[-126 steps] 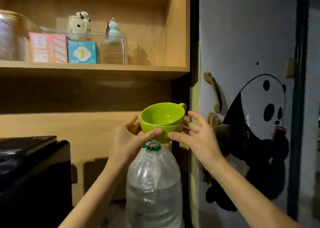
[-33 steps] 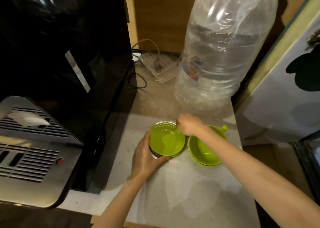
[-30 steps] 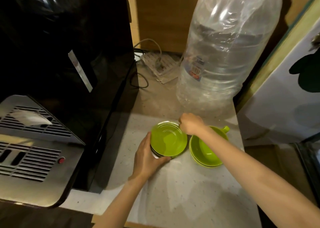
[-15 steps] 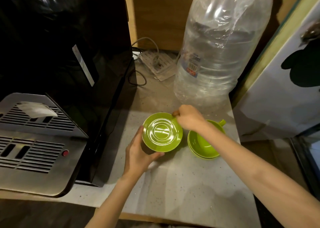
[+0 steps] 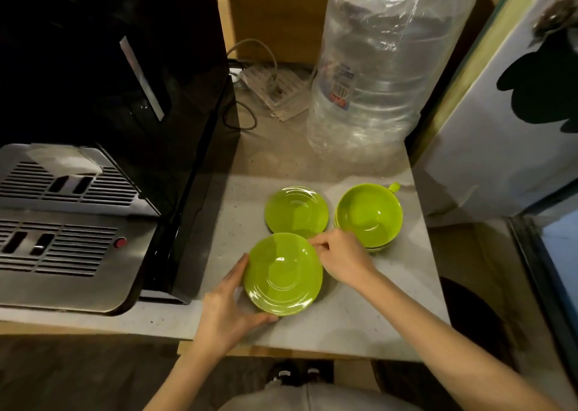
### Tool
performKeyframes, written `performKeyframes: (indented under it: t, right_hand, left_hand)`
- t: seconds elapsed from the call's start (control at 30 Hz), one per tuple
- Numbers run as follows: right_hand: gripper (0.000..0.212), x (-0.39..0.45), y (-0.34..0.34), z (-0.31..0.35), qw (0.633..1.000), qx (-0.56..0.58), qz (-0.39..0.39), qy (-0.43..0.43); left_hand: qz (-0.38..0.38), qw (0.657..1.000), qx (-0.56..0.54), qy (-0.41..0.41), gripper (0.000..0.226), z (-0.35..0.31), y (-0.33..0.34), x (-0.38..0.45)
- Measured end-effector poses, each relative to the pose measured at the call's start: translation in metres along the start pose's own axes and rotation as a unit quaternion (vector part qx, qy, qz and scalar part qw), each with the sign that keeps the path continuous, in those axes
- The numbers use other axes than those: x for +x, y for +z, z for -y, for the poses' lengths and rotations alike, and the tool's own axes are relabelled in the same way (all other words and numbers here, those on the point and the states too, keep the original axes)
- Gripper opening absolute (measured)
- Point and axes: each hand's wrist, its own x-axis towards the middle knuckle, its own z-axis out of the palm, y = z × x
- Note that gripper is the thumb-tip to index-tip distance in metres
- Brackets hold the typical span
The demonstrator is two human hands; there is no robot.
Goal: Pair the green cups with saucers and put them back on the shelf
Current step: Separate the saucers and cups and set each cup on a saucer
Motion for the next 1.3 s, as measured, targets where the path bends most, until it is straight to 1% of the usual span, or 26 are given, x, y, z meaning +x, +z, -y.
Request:
performKeyframes:
  t: [0.07,0.37,0.67,0.77,0.83,0.9,1.03,1.1,1.2,1.23,1.3]
  right_hand:
    - [0.032,-0.005,0.011,-0.009,1.0,0.02,-0.002,0.006]
    - [0.032,-0.008,0.031,-0.032,0.996,0.054,-0.022,0.065]
    - [0.032,-0.009,0.033,-0.034,0.993,0.089,-0.042,0.069]
    - [0.029,-0.013,0.032,-0.035,0.991,0.113,-0.045,0.064]
    - [0.031,-0.017,0.027,-0.037,0.989,0.123,-0.052,0.057]
    - [0.033,-0.021,0.015,-0.04,0.987,0.138,-0.078,0.037]
    - [0.027,-0.028,-0.02,-0.047,0.971,0.176,-0.157,-0.045]
    - [0.025,-0.027,-0.035,-0.056,0.956,0.185,-0.217,-0.064]
    - [0.023,-0.023,-0.053,-0.077,0.933,0.188,-0.307,-0.025]
    - [0.025,-0.021,-0.057,-0.084,0.93,0.186,-0.318,-0.01]
    - [0.03,-0.018,-0.062,-0.097,0.929,0.199,-0.313,0.01]
  left_hand:
    - [0.02,1.0,0.006,-0.001,0.113,-0.002,0.002,-0.004]
    - [0.041,0.998,0.029,0.035,0.109,0.0,0.014,-0.004]
    - [0.035,0.998,0.023,0.043,0.109,0.0,0.017,-0.001]
    - [0.064,0.997,0.02,0.025,0.112,-0.003,0.014,0.0]
    - [0.085,0.996,0.016,0.011,0.119,-0.008,0.008,0.004]
    - [0.081,0.997,-0.002,0.015,0.126,-0.018,0.003,0.013]
    - [0.061,0.996,-0.051,0.05,0.108,-0.052,0.009,0.04]
    - [0.061,0.994,-0.078,0.048,0.112,-0.068,0.021,0.057]
    - [0.073,0.992,-0.098,0.04,0.129,-0.085,0.045,0.08]
    - [0.075,0.991,-0.095,0.047,0.13,-0.09,0.053,0.086]
    - [0.075,0.992,-0.082,0.066,0.13,-0.101,0.068,0.095]
